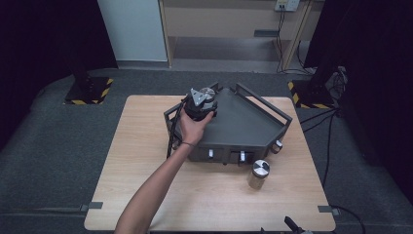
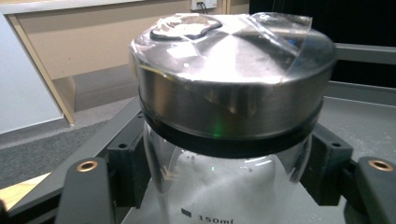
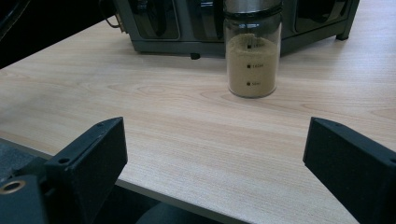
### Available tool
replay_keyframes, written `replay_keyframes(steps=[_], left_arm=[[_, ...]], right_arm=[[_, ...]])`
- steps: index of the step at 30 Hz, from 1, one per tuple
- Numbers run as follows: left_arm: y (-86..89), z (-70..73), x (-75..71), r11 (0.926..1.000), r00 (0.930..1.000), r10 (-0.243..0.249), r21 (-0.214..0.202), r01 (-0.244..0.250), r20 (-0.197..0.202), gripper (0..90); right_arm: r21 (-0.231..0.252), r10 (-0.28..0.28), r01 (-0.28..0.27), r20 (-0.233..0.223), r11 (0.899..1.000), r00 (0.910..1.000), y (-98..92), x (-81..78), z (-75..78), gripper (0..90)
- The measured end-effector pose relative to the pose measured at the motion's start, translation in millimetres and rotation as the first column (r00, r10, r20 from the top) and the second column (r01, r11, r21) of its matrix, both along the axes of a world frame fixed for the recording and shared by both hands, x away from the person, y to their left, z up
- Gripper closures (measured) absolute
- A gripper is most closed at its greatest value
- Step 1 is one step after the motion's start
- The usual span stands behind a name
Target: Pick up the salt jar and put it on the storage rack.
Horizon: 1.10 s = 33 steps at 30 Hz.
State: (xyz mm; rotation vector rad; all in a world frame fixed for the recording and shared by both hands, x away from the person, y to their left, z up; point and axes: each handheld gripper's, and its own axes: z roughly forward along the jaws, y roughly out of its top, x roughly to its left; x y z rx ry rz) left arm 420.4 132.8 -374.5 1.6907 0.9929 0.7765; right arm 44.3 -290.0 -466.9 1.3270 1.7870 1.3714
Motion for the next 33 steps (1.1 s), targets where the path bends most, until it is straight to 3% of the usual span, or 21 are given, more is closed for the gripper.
replay_keyframes(steps=[2,3,5,6,7,11,21,24,29,33], left_arm=[[-0.2,1.5,-0.3,0.9998,0.9999,0.006,-0.021,-0.006,-0.015,16.9],[-0.8,2.3,-0.7,0.9995,0.9997,0.009,-0.030,-0.010,-0.022,16.9],[-2.2,3.1,-3.7,0.9996,0.9998,0.012,-0.027,-0.012,-0.013,7.3],[-4.4,3.3,-6.5,0.9997,0.9999,0.017,-0.017,-0.017,0.001,7.3],[-6.3,4.3,-11.2,0.9999,0.9994,0.011,0.000,-0.011,0.032,0.6],[-6.2,9.3,-17.1,0.9997,0.9994,0.008,-0.021,-0.007,0.033,0.0],[-0.1,18.5,-32.6,0.9999,0.9978,-0.014,-0.009,0.015,0.065,0.0],[6.3,17.7,-42.9,0.9995,0.9973,-0.022,-0.023,0.023,0.070,0.0],[20.3,15.3,-69.4,0.9988,0.9948,-0.047,-0.011,0.049,0.090,0.0],[28.6,15.7,-82.0,0.9981,0.9926,-0.062,-0.003,0.062,0.104,0.0]], right_arm=[[-0.001,0.000,0.000,0.001,1.000,1.0000,0.1,-0.1,0.0,6.3],[-0.001,0.000,0.000,0.001,1.000,1.0000,0.1,-0.1,0.0,6.3],[0.000,-0.001,0.001,0.002,1.000,1.0000,0.3,-0.4,0.2,6.2],[0.000,0.000,0.000,0.002,1.000,1.0000,0.3,-0.5,0.3,6.2],[-0.001,0.002,-0.002,0.002,1.000,1.0000,0.1,-0.7,0.4,6.2],[0.000,0.004,-0.004,0.002,1.000,1.0000,-0.1,-0.4,0.4,6.2],[-0.003,0.009,-0.009,0.005,1.000,1.0000,0.5,-0.7,0.7,6.2],[-0.005,0.011,-0.011,0.006,1.000,0.9999,0.7,-0.4,0.6,6.2],[-0.010,0.015,-0.015,0.007,1.000,0.9999,1.7,-0.7,0.8,6.2],[-0.016,0.017,-0.016,0.008,1.000,0.9998,2.9,-0.8,0.7,6.2]])
